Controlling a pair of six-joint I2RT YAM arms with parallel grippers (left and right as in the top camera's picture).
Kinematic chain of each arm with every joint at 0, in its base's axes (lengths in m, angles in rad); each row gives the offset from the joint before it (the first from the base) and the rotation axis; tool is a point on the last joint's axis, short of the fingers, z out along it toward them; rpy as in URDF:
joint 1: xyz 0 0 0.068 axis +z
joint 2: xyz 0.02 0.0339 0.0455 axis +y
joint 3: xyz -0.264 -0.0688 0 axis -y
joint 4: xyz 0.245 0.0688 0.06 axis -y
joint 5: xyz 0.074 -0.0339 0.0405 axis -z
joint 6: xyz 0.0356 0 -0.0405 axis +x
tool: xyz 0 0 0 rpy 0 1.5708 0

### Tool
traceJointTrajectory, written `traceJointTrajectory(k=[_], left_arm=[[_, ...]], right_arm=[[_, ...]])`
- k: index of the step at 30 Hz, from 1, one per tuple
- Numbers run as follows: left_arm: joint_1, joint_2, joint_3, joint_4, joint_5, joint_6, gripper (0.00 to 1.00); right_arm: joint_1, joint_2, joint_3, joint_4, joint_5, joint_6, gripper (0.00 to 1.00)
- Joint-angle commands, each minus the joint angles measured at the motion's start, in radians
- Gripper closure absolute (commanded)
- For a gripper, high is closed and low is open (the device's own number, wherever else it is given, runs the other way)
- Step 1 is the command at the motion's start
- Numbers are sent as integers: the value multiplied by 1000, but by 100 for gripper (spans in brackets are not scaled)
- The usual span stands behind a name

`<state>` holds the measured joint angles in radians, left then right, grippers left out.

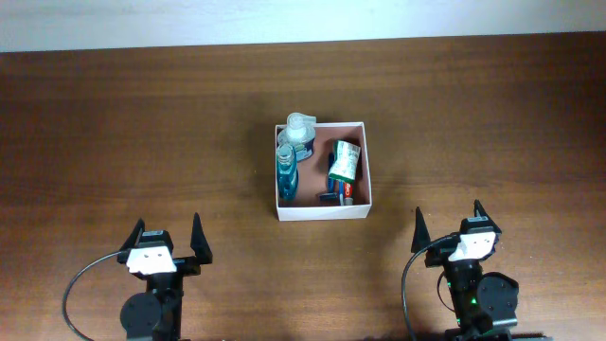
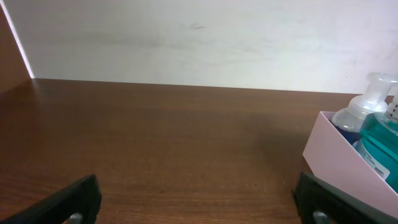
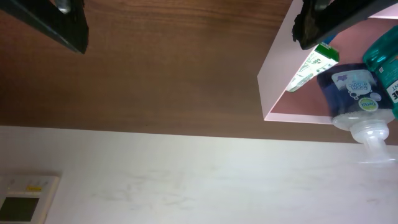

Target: Pack container

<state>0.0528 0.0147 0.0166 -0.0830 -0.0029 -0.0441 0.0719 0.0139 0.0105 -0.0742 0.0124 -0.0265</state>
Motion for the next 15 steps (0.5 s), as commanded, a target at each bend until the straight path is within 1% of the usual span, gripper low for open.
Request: traceJointTrajectory(k=[1,15], left_arm=[[2,-9,-7,0,7,23,1],[2,-9,-7,0,7,23,1]], right_arm=[[6,-11,-5,-7,-1,4,2],[6,-11,-5,-7,-1,4,2]])
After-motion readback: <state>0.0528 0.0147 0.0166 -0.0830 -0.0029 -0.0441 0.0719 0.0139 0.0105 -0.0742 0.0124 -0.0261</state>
